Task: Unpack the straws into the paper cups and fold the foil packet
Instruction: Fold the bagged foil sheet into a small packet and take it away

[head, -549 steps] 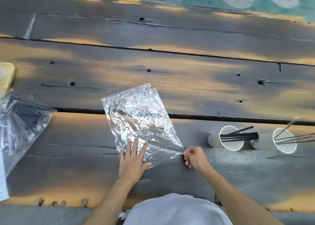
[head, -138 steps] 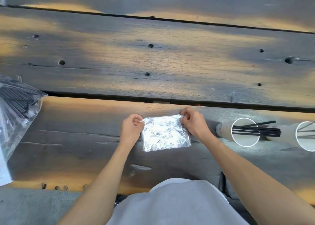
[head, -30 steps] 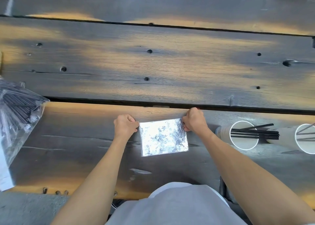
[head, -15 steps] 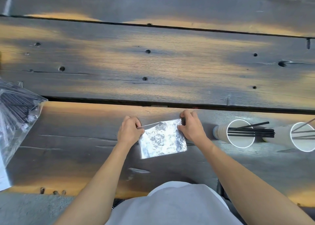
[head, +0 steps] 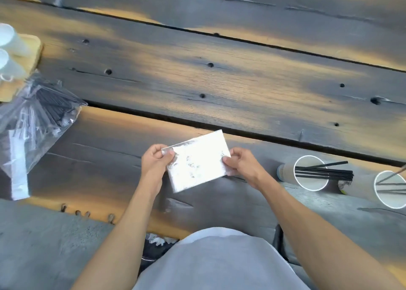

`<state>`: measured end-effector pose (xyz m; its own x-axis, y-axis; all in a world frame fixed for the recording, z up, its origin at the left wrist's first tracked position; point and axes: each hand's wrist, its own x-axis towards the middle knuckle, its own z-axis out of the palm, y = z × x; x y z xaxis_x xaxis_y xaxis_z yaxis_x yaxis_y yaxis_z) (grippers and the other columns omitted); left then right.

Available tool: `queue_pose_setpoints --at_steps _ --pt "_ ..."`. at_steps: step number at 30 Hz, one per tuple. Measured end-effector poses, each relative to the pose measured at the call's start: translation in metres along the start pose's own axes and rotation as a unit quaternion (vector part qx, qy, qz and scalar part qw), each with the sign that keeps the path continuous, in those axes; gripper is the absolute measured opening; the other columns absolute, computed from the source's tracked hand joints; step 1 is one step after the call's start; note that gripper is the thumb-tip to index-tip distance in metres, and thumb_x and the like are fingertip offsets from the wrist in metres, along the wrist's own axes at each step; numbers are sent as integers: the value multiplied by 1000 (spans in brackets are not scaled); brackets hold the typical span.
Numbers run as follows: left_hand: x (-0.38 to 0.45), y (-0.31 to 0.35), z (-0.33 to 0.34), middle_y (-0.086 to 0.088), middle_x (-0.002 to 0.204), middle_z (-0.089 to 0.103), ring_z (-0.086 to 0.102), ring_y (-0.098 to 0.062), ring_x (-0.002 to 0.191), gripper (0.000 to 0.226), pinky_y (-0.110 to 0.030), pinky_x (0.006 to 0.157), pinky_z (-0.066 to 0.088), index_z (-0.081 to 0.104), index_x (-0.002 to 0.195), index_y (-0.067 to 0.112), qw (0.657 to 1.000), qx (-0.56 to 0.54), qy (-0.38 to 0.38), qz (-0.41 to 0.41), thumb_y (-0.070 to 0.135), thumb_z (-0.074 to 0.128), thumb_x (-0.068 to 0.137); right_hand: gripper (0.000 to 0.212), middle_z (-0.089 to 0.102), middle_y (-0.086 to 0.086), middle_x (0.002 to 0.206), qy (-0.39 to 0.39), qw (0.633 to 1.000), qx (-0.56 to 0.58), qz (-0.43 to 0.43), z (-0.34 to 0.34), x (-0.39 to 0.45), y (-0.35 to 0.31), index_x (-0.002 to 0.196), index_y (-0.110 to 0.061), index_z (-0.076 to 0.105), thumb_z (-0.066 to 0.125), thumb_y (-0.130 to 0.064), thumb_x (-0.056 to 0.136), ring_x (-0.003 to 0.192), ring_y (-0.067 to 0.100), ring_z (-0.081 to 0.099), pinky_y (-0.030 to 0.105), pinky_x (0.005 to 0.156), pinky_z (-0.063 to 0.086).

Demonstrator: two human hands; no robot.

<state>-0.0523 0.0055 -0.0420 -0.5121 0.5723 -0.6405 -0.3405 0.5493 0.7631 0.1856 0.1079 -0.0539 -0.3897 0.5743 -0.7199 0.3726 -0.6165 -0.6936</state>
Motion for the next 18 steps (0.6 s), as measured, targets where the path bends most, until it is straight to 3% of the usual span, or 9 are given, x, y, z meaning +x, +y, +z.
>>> queue_pose_setpoints --at_steps 3,7,9,11,14,17,18 --pt "-27 -18 -8 -2 88 75 70 -14 81 16 -30 71 55 67 99 4 997 -49 27 -47 19 66 94 13 74 17 83 16 1000 6 -7 8 -13 3 88 -9 57 63 -17 96 67 23 65 28 57 54" --pt "-81 -61 -18 -4 72 58 52 -18 70 27 -35 70 44 64 78 14 997 14 7 -72 35 79 82 19 66 28 84 1 998 -30 -53 15 -27 9 80 -12 54 62 -19 95 69 30 55 25 49 51" --pt "-111 -82 -20 -2 61 50 46 -15 59 33 -34 67 42 58 70 15 996 -1 51 -74 37 79 81 20 63 24 84 -24 997 -49 -63 23 -35 13 78 -13 54 63 -17 95 69 30 53 25 48 50" --pt "-142 -94 -19 0 52 50 43 -11 46 35 -28 58 39 57 71 3 991 -31 115 -63 29 73 88 18 61 19 85 -62 994 -64 -60 33 -45 16 79 -12 56 65 -16 94 73 28 56 24 50 52" --pt "-183 -121 -27 -5 57 56 52 -15 52 28 -24 45 44 61 76 -1 968 -120 213 -57 20 71 91 14 64 12 80 -128 984 -113 -44 59 -62 27 84 -7 59 64 -14 94 68 19 67 22 54 54" --pt "-214 -158 -43 -9 74 67 65 -22 67 21 -45 69 59 69 86 2 945 -198 247 -83 23 72 90 16 63 10 69 -146 975 -160 -44 91 -78 48 78 -5 59 60 -2 94 57 17 68 21 49 53" --pt "-223 -171 -50 -6 74 69 67 -19 62 21 -41 66 60 70 91 3 938 -220 254 -88 23 71 91 18 62 8 67 -151 973 -169 -45 102 -82 55 76 -6 59 59 -1 94 56 16 65 21 48 53"
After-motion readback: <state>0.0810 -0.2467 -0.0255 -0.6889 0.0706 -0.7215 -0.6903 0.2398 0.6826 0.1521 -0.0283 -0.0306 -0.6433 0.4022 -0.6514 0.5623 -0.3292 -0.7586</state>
